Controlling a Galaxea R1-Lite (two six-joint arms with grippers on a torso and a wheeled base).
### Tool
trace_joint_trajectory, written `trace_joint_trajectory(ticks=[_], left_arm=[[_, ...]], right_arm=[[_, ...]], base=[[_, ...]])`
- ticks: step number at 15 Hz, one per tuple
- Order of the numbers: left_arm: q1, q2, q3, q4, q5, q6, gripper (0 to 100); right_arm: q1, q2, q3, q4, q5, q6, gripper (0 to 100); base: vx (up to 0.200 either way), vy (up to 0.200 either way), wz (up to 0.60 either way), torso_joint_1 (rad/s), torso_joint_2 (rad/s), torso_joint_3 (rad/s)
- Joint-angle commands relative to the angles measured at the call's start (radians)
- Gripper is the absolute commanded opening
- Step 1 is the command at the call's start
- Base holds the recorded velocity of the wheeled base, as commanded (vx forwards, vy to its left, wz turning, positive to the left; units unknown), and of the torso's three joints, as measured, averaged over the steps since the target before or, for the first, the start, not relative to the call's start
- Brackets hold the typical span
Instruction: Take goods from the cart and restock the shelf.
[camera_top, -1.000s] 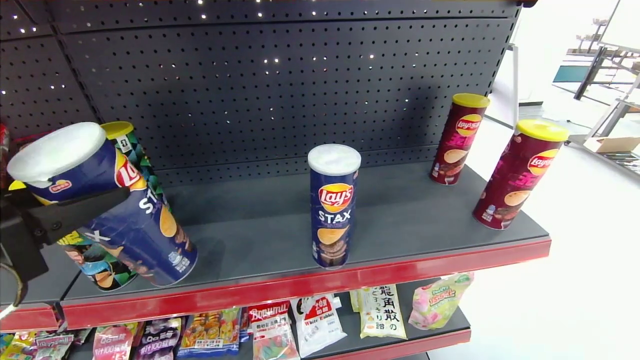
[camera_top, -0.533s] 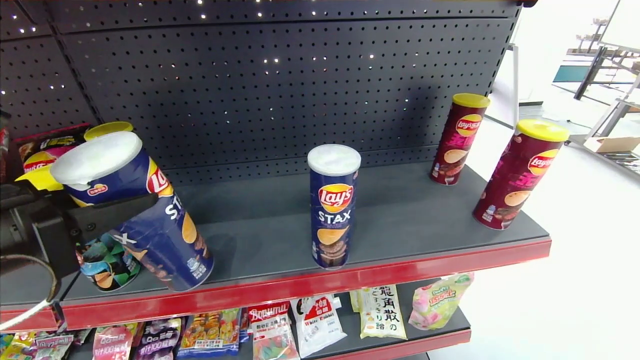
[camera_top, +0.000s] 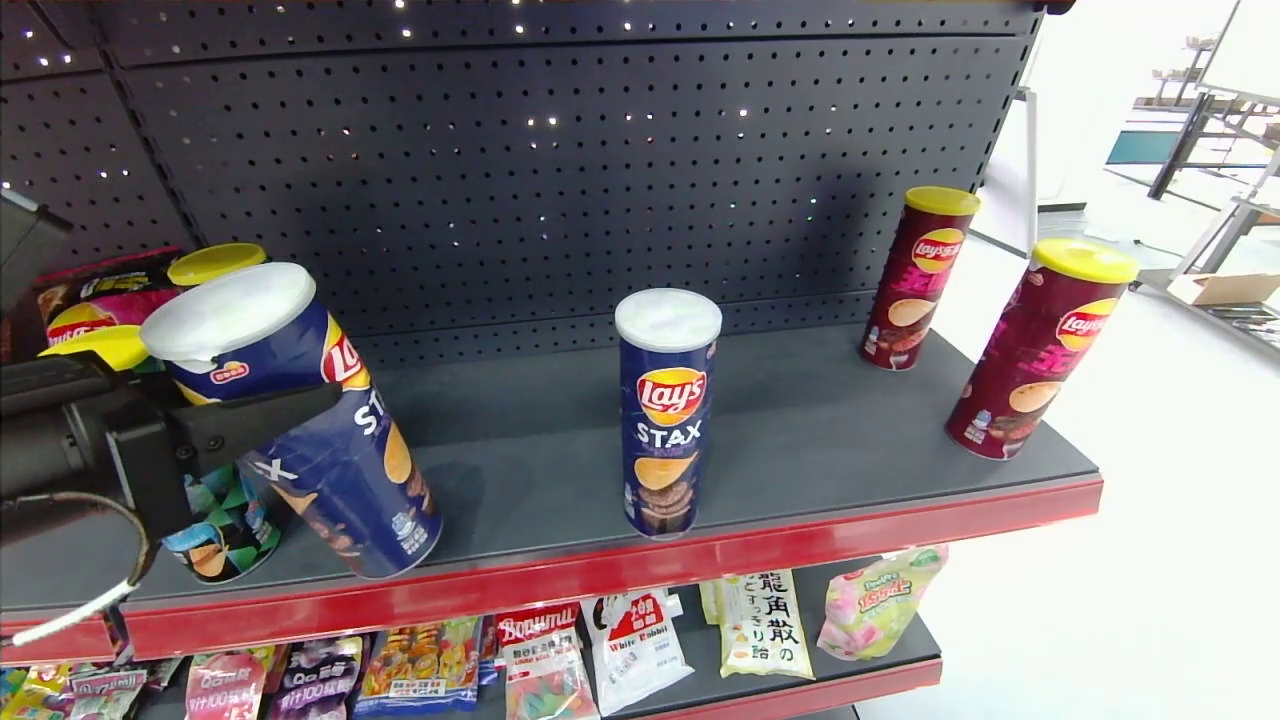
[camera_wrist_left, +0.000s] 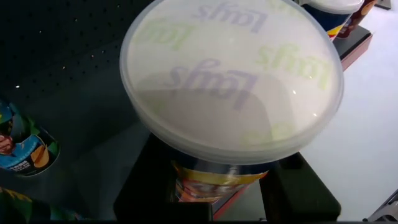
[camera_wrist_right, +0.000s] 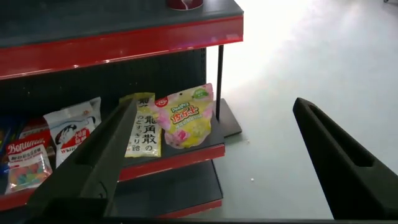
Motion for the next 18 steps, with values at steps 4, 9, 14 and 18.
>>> trace_joint_trajectory(ticks=[4,9,14,18], left_arm=[[-0.005,0.008,-0.001,0.0,0.0,0.002,0],[-0.009,0.015,-0.015,0.0,0.0,0.002,0],[-0.009,0.015,-0.017,0.0,0.0,0.003,0],[-0.02,0.037,-0.026,-0.025,-0.002,0.003,0]], right_arm=[[0.0,0.005,0.0,0.0,-0.012,-0.002,100],[0.081,0.005,0.0,0.0,-0.007,-0.004,100],[0.163,-0.094,0.002,-0.001,-0.016,-0.002,100],[0.161,-0.094,0.002,-0.001,-0.039,-0.001,100]], base=[[0.0,0.0,0.0,0.0,0.0,0.0],[0.0,0.0,0.0,0.0,0.0,0.0],[0.0,0.0,0.0,0.0,0.0,0.0],[0.0,0.0,0.0,0.0,0.0,0.0]])
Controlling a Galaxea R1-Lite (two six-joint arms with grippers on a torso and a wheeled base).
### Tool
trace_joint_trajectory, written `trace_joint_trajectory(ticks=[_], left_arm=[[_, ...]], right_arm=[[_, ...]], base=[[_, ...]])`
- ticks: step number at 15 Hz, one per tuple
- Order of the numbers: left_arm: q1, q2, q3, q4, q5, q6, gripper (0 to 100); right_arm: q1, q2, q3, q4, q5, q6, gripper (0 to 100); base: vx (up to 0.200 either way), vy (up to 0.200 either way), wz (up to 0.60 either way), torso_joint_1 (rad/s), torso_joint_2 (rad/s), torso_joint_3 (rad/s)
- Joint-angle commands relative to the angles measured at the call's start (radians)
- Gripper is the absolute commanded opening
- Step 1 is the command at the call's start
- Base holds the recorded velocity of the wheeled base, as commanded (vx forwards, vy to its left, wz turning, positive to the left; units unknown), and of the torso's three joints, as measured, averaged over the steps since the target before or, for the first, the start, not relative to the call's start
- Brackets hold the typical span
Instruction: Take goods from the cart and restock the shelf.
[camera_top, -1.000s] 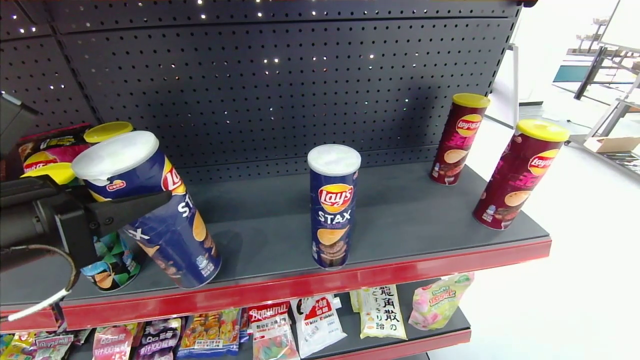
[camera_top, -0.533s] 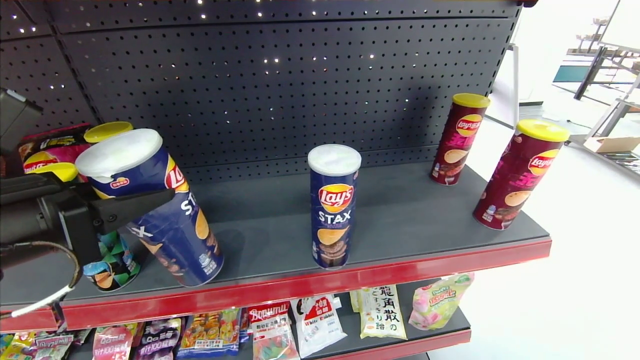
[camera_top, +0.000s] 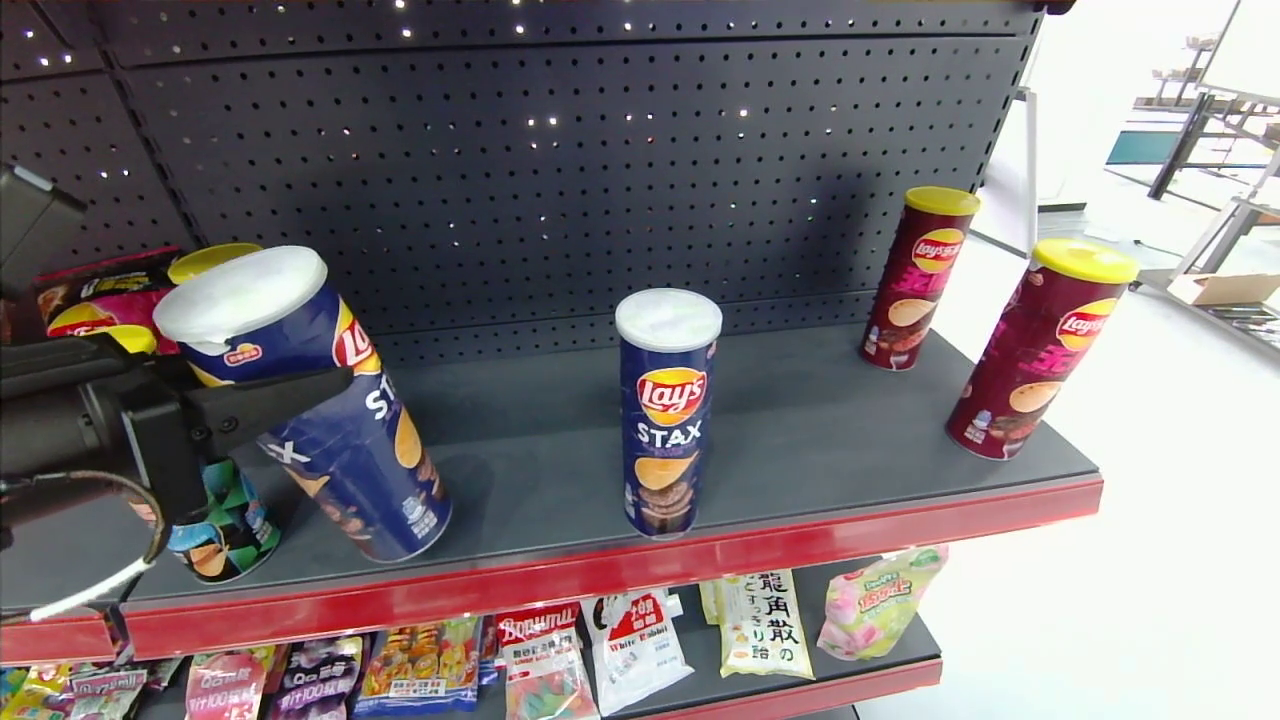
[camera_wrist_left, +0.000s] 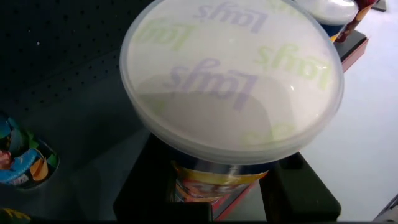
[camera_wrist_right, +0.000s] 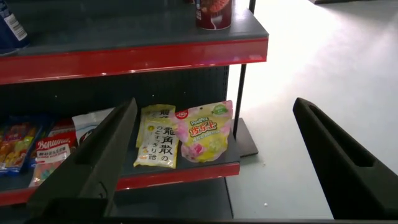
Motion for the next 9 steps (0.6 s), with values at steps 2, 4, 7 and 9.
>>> trace_joint_trajectory(ticks=[2,4,7,9], left_arm=[[-0.02,0.061,-0.004,-0.053,0.001,0.0,0],[-0.052,0.127,-0.007,-0.137,0.006,-0.002,0],[-0.157,0.258,-0.093,-0.206,0.089,0.003,0],[-0.163,0.317,-0.151,-0.208,0.124,0.001,0]], right_arm=[[0.0,-0.007,0.0,0.001,0.0,0.0,100],[0.0,-0.007,0.0,0.0,0.0,0.0,100],[0.001,-0.007,0.0,0.0,0.0,0.0,100],[0.001,-0.007,0.0,0.0,0.0,0.0,100]], base=[[0.0,0.0,0.0,0.0,0.0,0.0],[0.0,0.0,0.0,0.0,0.0,0.0],[0.0,0.0,0.0,0.0,0.0,0.0],[0.0,0.0,0.0,0.0,0.0,0.0]])
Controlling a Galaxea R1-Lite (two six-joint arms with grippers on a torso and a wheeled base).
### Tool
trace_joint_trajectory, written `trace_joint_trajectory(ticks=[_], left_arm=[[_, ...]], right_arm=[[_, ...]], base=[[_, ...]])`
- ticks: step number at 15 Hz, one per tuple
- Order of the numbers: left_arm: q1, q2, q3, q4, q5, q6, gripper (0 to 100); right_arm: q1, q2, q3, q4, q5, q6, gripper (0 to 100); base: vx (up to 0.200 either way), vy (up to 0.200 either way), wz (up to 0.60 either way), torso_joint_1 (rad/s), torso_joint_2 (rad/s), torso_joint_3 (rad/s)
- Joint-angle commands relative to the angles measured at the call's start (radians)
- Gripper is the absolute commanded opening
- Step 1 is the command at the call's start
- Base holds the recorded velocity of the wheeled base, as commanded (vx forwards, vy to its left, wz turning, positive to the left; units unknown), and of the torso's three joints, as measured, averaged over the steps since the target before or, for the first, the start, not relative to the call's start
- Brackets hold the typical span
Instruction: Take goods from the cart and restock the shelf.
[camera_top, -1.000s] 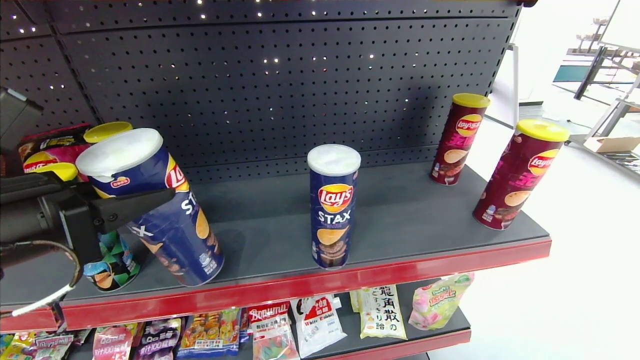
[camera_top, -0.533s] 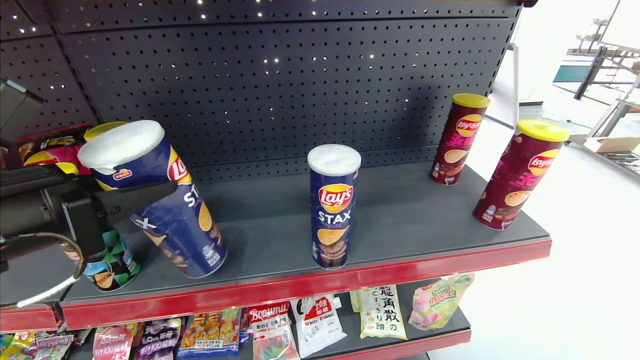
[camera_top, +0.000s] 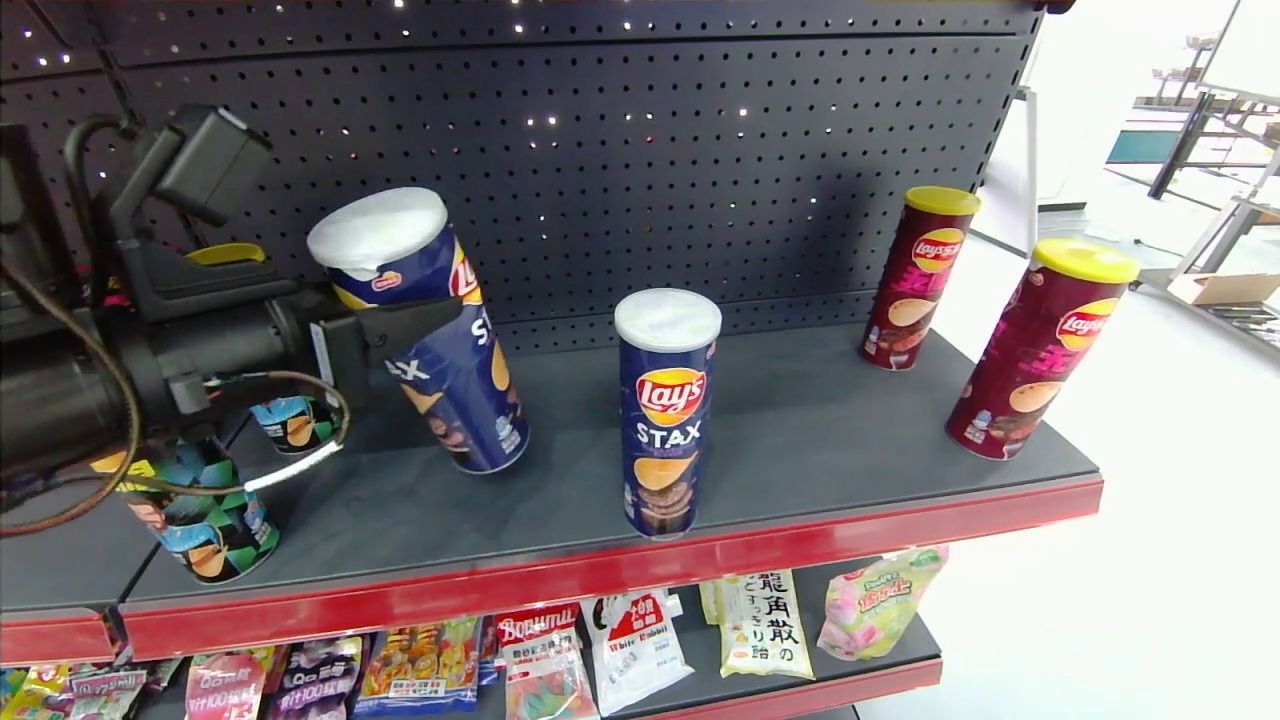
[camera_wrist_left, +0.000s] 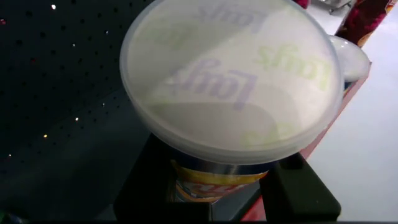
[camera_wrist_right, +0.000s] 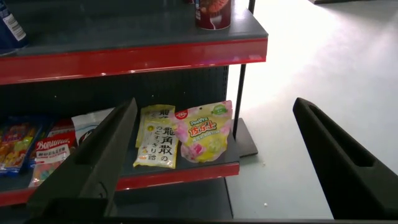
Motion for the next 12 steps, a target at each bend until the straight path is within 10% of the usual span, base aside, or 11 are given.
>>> trace_joint_trajectory(ticks=[1,12], left_arm=[[-0.02,0.108,-0.071,-0.001,0.01,-0.001,0],[-0.098,0.502,-0.368,-0.131,0.088,-0.008,0]], right_arm=[[0.001,-0.002,0.0,0.001,0.0,0.0,100],[0.001,-0.002,0.0,0.0,0.0,0.0,100]], base=[[0.0,0.0,0.0,0.0,0.0,0.0],[0.0,0.0,0.0,0.0,0.0,0.0]])
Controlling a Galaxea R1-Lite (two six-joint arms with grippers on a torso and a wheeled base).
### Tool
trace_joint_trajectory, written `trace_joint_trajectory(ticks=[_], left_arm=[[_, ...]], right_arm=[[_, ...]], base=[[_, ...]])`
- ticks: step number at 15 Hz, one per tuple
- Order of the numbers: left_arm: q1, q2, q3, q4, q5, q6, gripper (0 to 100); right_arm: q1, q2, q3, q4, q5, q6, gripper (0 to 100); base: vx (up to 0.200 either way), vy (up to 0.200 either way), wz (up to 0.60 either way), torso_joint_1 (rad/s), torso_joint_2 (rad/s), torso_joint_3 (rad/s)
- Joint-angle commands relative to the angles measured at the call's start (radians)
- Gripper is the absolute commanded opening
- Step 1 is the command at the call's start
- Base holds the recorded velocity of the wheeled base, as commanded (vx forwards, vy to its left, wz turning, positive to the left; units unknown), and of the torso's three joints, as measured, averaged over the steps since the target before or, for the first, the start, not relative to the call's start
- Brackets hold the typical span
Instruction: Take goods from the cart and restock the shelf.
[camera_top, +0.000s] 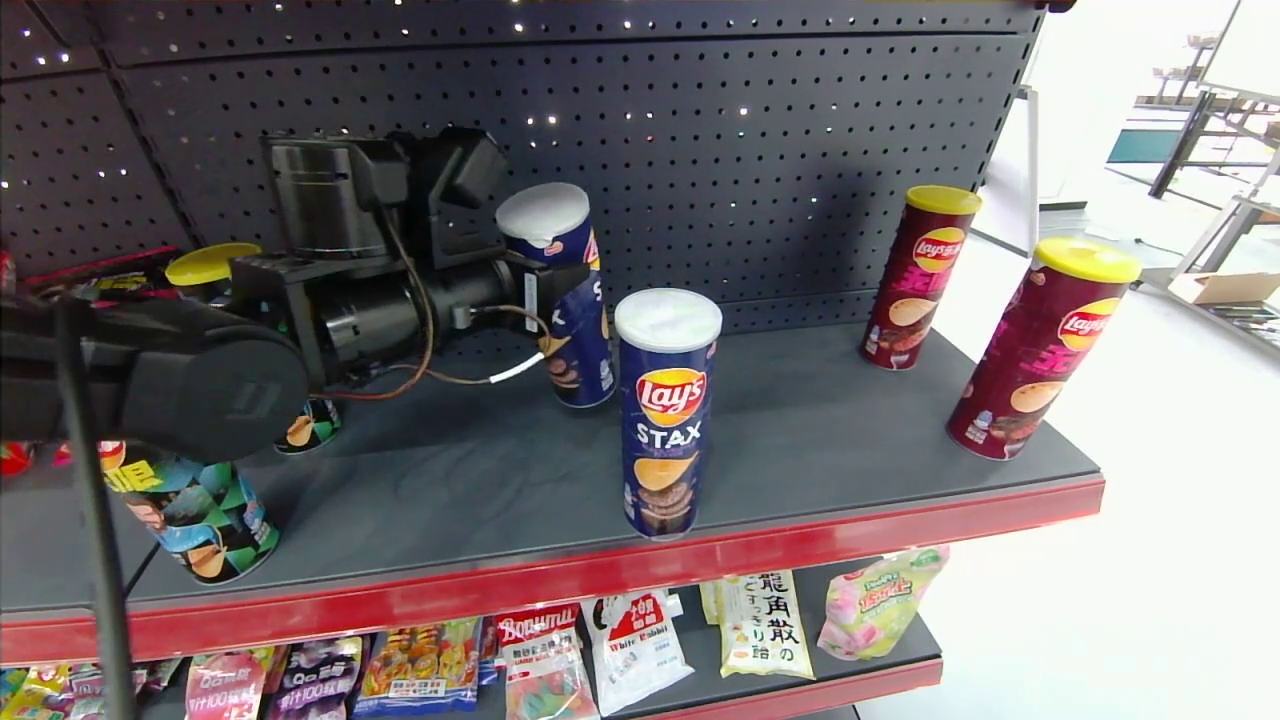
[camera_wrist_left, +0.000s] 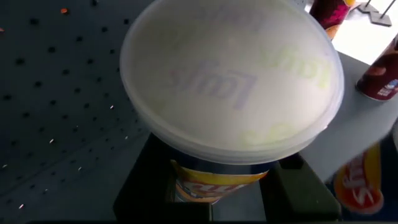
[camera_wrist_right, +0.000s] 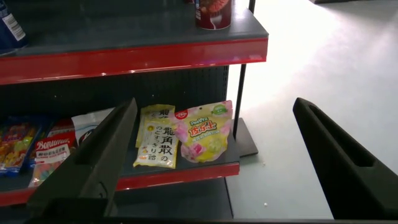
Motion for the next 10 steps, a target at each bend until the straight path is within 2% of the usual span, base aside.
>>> trace_joint_trajectory(ticks=[1,5,10], left_arm=[[-0.03,0.086,-0.063,0.003,-0.001,0.001,0],[-0.059,0.104,-0.066,0.021,-0.003,0.001,0],[-0.057,0.133,-0.093,0.026,0.003,0.004,0]], right_arm=[[0.001,-0.001,0.0,0.0,0.0,0.0,100],[0.001,-0.001,0.0,0.0,0.0,0.0,100],[0.0,-0.001,0.0,0.0,0.0,0.0,100]], base=[[0.0,0.0,0.0,0.0,0.0,0.0],[0.0,0.0,0.0,0.0,0.0,0.0],[0.0,0.0,0.0,0.0,0.0,0.0]])
